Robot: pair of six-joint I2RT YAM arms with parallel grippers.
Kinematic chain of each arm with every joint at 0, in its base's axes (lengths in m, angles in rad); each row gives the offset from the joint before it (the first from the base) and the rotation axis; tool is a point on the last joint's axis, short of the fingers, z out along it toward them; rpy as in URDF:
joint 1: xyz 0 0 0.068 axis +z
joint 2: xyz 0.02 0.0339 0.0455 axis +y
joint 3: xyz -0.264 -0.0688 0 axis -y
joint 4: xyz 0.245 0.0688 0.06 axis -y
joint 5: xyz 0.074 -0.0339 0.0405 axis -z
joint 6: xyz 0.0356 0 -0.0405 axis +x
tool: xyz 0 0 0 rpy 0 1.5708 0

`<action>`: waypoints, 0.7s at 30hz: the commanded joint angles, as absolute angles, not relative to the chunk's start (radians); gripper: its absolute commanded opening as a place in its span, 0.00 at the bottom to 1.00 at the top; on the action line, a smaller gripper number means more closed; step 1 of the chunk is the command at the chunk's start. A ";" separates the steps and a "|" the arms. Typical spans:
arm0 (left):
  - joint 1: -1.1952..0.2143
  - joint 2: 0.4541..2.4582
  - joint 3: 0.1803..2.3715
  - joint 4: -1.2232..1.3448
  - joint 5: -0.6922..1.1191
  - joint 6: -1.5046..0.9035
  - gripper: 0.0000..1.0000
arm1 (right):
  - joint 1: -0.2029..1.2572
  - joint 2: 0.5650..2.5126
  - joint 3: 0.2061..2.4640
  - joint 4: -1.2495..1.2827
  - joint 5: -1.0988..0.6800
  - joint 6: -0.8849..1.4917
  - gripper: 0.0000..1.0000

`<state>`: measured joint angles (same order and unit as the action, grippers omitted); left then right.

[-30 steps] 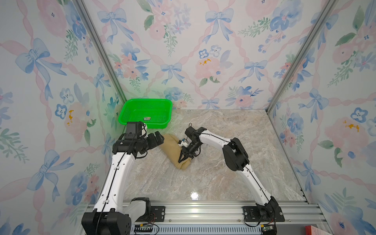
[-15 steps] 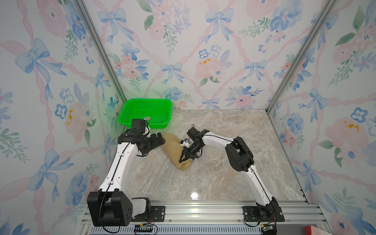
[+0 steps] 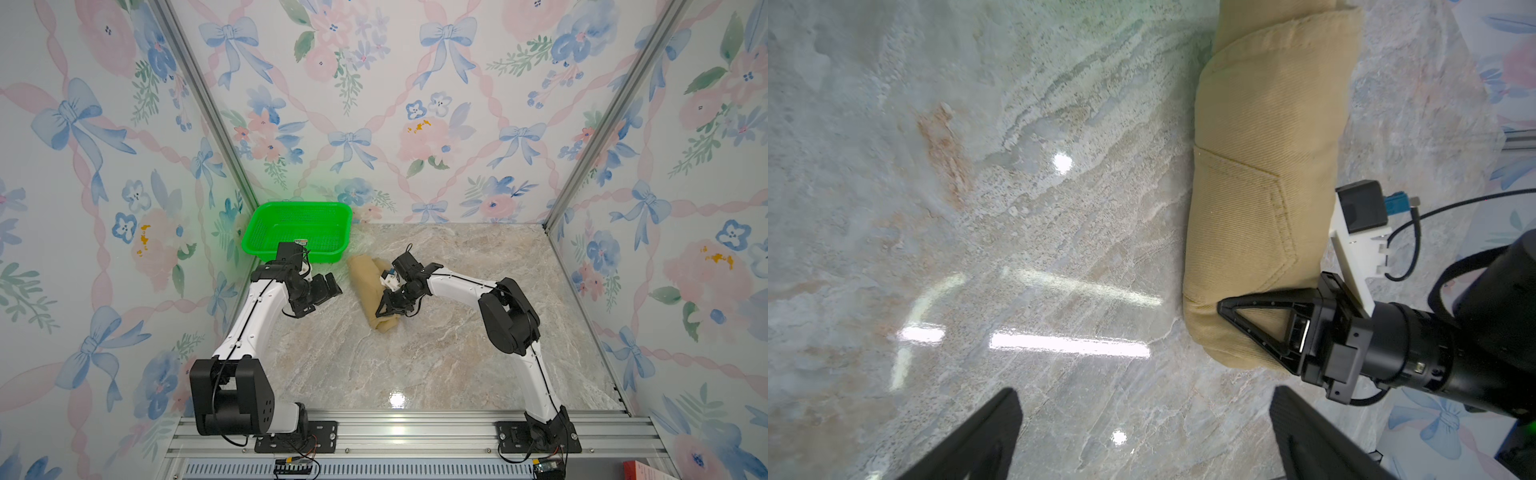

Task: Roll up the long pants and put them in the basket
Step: Roll the long pant at the center of the board.

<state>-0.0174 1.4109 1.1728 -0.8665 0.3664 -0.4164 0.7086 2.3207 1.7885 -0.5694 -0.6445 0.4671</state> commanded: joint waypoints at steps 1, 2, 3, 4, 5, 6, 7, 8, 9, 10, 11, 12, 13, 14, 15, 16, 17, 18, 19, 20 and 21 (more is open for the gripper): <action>-0.023 1.361 1.187 -0.853 0.397 -0.435 0.48 | 0.745 2.500 1.881 -0.761 -0.631 0.386 0.00; -0.023 1.344 1.184 -0.843 0.385 -0.439 0.54 | 0.750 2.531 1.925 -0.808 -0.628 0.369 0.00; -0.023 1.331 1.188 -0.832 0.384 -0.436 0.54 | 0.753 2.559 1.953 -0.836 -0.629 0.358 0.00; -0.022 1.321 1.191 -0.817 0.407 -0.423 0.32 | 0.752 2.575 1.964 -0.843 -0.629 0.358 0.00; -0.021 1.315 1.195 -0.794 0.443 -0.409 0.00 | 0.751 2.590 1.975 -0.849 -0.630 0.364 0.00; -0.021 1.312 1.198 -0.780 0.462 -0.423 0.00 | 0.752 2.606 1.988 -0.859 -0.633 0.368 0.05; -0.021 1.310 1.195 -0.759 0.496 -0.433 0.00 | 0.751 2.616 1.998 -0.865 -0.636 0.366 0.09; -0.021 1.309 1.191 -0.726 0.546 -0.440 0.00 | 0.752 2.625 2.004 -0.868 -0.637 0.368 0.10; -0.021 1.311 1.191 -0.698 0.567 -0.461 0.00 | 0.753 2.631 2.009 -0.871 -0.637 0.369 0.11; -0.021 1.320 1.205 -0.699 0.541 -0.492 0.12 | 0.752 2.637 2.014 -0.878 -0.639 0.366 0.12; -0.022 1.341 1.234 -0.740 0.484 -0.531 0.74 | 0.753 2.643 2.021 -0.890 -0.645 0.357 0.13; -0.021 1.368 1.257 -0.760 0.491 -0.528 0.99 | 0.755 2.650 2.031 -0.908 -0.655 0.342 0.06; -0.021 1.396 1.281 -0.779 0.516 -0.513 0.99 | 0.757 2.659 2.043 -0.930 -0.671 0.319 0.00; -0.021 1.428 1.303 -0.796 0.560 -0.507 0.98 | 0.762 2.673 2.063 -0.963 -0.691 0.287 0.00; -0.022 1.458 1.314 -0.790 0.647 -0.493 0.46 | 0.765 2.687 2.079 -0.999 -0.710 0.259 0.00; -0.021 1.479 1.323 -0.790 0.695 -0.489 0.00 | 0.768 2.695 2.087 -1.021 -0.723 0.238 0.00; -0.022 1.497 1.340 -0.824 0.692 -0.508 0.00 | 0.771 2.702 2.087 -1.037 -0.732 0.223 0.00; -0.021 1.502 1.349 -0.826 0.723 -0.512 0.00 | 0.774 2.704 2.081 -1.041 -0.736 0.214 0.00; -0.021 1.496 1.349 -0.811 0.747 -0.522 0.00 | 0.775 2.703 2.072 -1.039 -0.737 0.211 0.00; -0.021 1.481 1.347 -0.791 0.761 -0.542 0.00 | 0.778 2.702 2.063 -1.035 -0.740 0.207 0.00; -0.021 1.469 1.349 -0.787 0.752 -0.563 0.11 | 0.781 2.697 2.054 -1.031 -0.747 0.204 0.00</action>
<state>-0.0193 1.4975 1.3285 -0.7753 0.6640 -0.5167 0.7097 2.5595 2.1468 -0.8536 -0.8429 0.2626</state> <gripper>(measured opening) 0.989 0.250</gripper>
